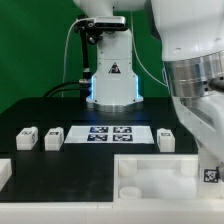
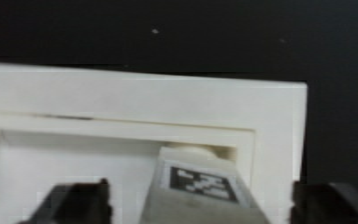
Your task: Assemble one leg
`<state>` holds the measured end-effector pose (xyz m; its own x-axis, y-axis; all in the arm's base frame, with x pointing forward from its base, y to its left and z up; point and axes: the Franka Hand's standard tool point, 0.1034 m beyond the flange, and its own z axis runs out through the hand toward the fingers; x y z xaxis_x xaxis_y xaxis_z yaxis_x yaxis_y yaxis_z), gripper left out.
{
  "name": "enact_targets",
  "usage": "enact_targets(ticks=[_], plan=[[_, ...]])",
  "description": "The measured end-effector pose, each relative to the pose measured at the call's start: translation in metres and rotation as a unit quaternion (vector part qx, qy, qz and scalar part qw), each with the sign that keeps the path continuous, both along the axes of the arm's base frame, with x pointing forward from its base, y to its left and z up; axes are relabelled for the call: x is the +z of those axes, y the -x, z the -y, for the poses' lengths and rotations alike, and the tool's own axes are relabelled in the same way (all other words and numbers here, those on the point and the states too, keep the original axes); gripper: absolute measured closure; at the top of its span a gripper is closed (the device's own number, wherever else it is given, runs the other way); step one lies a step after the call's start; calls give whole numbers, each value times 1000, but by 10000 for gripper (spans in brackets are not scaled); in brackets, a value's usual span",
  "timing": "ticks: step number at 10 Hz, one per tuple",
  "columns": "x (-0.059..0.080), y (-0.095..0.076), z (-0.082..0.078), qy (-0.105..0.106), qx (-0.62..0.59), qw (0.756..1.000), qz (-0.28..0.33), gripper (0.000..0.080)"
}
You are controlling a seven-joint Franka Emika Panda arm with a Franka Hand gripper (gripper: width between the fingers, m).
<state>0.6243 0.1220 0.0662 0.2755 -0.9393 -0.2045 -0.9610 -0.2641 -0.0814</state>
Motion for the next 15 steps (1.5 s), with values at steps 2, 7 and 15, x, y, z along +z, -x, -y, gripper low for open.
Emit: enact_targets(ticks=[2, 7, 15], plan=[[1, -1, 1, 11, 135, 990, 28, 162], [2, -7, 8, 50, 446, 888, 94, 151], [2, -7, 11, 46, 261, 962, 65, 492]])
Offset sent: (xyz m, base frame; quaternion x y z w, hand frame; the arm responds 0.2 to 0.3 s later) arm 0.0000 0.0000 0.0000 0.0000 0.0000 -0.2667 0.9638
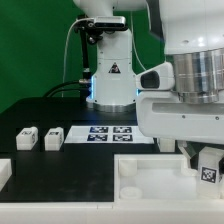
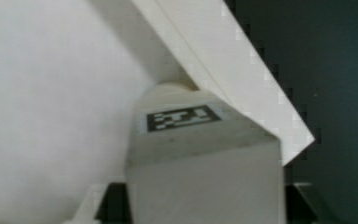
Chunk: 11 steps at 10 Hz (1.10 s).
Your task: Assemble one leg
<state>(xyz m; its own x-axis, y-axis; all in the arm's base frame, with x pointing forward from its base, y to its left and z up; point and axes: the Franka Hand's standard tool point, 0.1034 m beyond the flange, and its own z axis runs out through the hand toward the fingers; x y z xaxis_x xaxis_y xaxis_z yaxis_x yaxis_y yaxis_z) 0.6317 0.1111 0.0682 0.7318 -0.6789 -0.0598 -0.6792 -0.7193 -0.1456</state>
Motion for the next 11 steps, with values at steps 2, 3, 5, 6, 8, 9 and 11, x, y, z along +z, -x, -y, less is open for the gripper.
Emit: enact_targets(ticks=[2, 3, 5, 6, 8, 9, 11], plan=[[0, 0, 2, -12, -125, 992, -25, 492], [-1, 0, 3, -21, -183, 982, -37, 492], [-2, 3, 5, -53, -350, 933, -74, 494], [-3, 4, 6, -64, -412, 904, -92, 497], [-2, 4, 5, -73, -504, 853, -112, 497], [-2, 4, 6, -74, -534, 834, -118, 497], [-1, 3, 5, -73, -585, 798, -125, 496]])
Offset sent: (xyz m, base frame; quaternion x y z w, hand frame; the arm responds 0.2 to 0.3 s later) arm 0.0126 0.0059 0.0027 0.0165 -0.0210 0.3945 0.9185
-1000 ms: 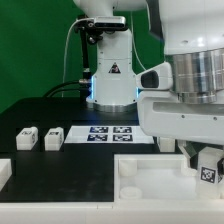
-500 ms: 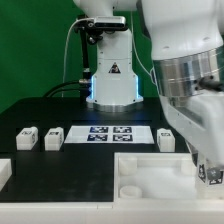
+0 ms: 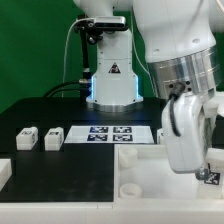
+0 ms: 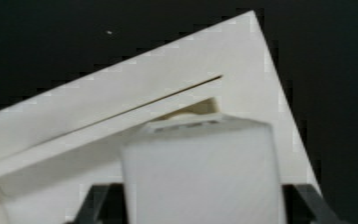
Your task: Assemble one leg
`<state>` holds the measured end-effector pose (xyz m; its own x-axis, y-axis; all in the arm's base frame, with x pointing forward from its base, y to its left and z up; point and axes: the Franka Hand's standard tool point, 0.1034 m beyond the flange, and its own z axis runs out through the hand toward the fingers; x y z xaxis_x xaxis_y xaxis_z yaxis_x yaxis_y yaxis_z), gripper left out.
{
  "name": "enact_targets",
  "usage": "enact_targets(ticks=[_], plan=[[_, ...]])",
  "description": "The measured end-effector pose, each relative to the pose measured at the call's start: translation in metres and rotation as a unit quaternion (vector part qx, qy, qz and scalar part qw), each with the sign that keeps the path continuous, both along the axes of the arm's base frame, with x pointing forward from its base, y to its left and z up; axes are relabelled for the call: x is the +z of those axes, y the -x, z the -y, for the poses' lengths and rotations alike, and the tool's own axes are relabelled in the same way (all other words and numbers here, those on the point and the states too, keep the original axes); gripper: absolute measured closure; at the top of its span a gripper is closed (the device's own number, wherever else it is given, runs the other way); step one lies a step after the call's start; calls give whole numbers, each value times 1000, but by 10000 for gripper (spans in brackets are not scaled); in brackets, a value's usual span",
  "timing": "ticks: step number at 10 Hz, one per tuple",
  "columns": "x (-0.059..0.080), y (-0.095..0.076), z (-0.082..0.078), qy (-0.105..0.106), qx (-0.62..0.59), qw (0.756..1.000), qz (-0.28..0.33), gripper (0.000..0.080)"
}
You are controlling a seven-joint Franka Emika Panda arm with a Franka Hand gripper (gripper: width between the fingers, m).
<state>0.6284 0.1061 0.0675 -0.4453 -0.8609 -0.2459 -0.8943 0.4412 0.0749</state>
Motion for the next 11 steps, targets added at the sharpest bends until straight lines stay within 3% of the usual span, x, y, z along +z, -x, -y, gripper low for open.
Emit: enact_targets(ticks=[2, 5, 8, 11], plan=[[0, 0, 0, 2, 5, 1000, 1, 496], [1, 3, -2, 1, 9, 1000, 0, 173], [27, 13, -11, -6, 13, 1000, 3, 157], [25, 14, -12, -6, 15, 1000, 2, 150]])
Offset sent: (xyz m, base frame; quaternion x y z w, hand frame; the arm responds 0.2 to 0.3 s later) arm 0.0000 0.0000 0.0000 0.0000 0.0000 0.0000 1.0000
